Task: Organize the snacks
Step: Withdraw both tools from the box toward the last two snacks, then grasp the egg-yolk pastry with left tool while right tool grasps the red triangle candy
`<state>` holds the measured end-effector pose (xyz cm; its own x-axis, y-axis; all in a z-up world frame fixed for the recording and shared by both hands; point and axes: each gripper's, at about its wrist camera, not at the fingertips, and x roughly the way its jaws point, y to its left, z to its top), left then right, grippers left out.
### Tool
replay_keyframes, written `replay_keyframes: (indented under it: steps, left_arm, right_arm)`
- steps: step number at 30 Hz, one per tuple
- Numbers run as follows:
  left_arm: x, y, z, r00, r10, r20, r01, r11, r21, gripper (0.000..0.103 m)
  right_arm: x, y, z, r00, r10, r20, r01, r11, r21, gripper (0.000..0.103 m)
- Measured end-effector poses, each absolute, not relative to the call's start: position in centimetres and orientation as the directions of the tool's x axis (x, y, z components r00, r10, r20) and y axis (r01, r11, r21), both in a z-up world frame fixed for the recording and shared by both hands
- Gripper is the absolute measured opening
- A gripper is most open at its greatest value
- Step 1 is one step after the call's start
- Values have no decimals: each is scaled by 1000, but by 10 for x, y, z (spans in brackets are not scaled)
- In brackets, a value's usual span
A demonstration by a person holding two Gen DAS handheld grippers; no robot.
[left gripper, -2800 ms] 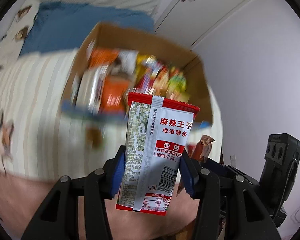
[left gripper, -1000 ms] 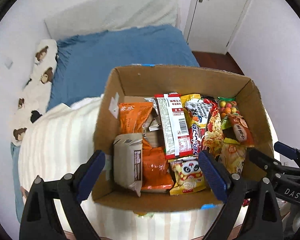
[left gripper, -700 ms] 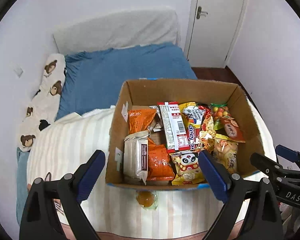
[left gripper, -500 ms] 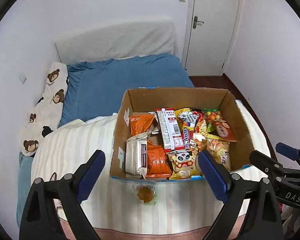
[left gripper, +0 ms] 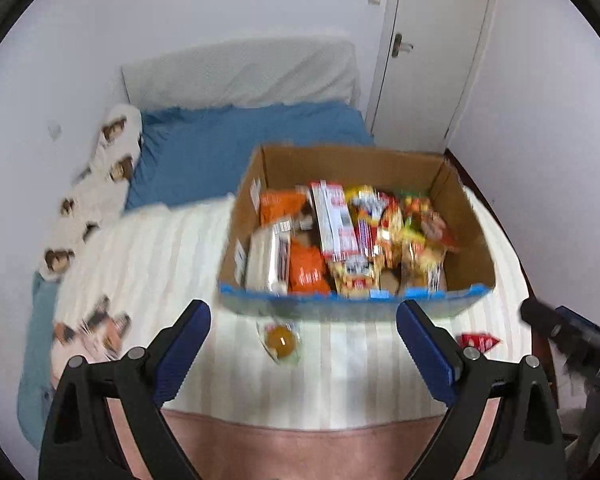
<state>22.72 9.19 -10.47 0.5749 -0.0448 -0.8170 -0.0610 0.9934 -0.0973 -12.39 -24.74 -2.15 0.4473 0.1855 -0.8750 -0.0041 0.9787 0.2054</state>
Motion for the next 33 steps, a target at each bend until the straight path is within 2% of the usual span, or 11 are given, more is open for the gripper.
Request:
replay_keyframes:
  steps: [1, 6, 15, 16, 18, 20, 22, 31, 33]
  left_arm:
    - [228, 92, -116, 550, -62, -833, -62, 991, -115, 103]
    - [232, 87, -168, 443, -124, -888, -81, 981, -178, 103]
    - [233, 104, -224, 358, -86, -930, -203, 965, -168, 103]
    - [234, 109, -227, 355, -74, -932, -216, 964, -159, 103]
    - [233, 121, -232, 350, -44, -936, -248, 959, -138, 103]
    - [236, 132, -238, 344, -25, -939, -279, 952, -128, 103]
    - [241, 143, -244, 330, -21, -944, -302, 945, -127, 103]
    - [294, 135, -289, 200, -139, -970, -219, 958, -183, 102]
    - [304, 130, -300, 184, -162, -970, -204, 958, -199, 94]
  right_arm:
    - [-124, -262, -33, 435, 183, -882, 43, 974, 223, 99]
    - [-117, -320, -91, 343, 166, -925, 222, 942, 251, 99]
    - [-87, -358, -207, 149, 238, -960, 374, 885, 277, 99]
    - [-86, -360, -219, 142, 251, -958, 393, 874, 287, 98]
    - [-86, -359, -231, 148, 236, -960, 410, 869, 277, 88]
    - [-87, -354, -234, 166, 210, -963, 397, 880, 261, 68]
    - [-91, -347, -231, 190, 201, -961, 376, 889, 261, 58]
    - [-109, -279, -237, 139, 230, -963, 168, 953, 251, 56]
    - [-111, -270, -240, 125, 231, -965, 151, 957, 249, 57]
